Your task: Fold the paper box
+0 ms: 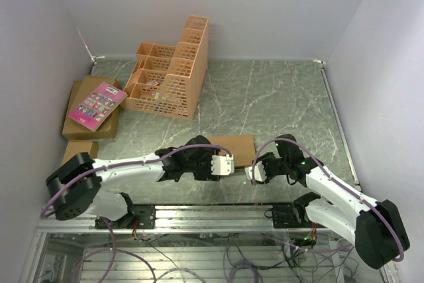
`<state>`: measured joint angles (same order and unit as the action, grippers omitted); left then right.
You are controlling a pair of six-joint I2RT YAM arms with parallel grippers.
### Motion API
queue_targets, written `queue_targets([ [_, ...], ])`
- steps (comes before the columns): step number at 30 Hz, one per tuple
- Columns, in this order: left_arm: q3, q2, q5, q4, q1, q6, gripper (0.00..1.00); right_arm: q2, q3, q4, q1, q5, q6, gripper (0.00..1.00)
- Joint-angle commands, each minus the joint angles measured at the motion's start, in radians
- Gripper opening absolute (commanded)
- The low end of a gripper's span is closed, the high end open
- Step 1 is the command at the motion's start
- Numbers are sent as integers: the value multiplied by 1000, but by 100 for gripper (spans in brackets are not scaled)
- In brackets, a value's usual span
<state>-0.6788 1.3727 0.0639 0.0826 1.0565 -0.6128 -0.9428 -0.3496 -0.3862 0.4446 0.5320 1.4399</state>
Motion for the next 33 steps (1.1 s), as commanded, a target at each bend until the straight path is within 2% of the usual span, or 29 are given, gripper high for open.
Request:
queue_targets([
  [1,41,-113,35,-34,-15,-9,79,4,-21,-66,2,19,-34,39],
  [7,130,-181,56,-94,1,-76,87,2,-21,-49,0,23,-52,42],
  [13,118,-53,-32,-125,70,-108,88,-1,-10,-32,0,23,-52,42],
  [17,102,10,-101,-137,79,-109,85,-1,-3,-20,0,25,-53,42],
  [21,78,63,-146,-157,77,-103,78,0,6,-6,0,28,-53,41],
  [33,47,92,-125,-122,77,-78,41,14,11,5,0,23,-61,21],
])
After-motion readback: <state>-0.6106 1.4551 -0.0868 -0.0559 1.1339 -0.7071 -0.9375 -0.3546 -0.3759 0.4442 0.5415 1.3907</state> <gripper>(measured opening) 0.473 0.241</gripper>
